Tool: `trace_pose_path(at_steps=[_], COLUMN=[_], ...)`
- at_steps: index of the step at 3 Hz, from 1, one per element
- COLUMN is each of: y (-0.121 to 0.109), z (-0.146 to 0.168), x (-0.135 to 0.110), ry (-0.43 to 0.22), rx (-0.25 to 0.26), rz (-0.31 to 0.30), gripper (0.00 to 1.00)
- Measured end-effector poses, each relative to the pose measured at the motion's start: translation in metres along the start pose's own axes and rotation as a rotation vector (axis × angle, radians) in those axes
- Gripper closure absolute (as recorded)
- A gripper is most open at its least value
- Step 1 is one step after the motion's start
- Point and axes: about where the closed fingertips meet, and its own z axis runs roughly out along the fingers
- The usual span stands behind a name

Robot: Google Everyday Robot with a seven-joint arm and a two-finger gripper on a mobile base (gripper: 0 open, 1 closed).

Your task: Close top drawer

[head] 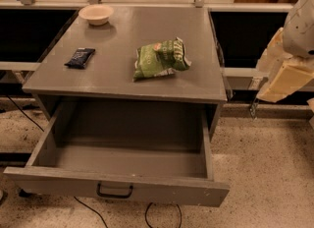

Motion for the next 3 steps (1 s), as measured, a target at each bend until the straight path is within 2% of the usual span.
trace_pose_path(at_steps=[1, 2, 3], y=[0.0, -0.004, 0.008], z=[0.0, -0.004, -0.003], x=[0.0, -0.004, 0.017], ry=[0.0, -0.015, -0.056], rx=[0.0, 0.035, 0.102], rz=[0.0, -0.001, 0.084], gripper=[0.72, 0.97, 1.0])
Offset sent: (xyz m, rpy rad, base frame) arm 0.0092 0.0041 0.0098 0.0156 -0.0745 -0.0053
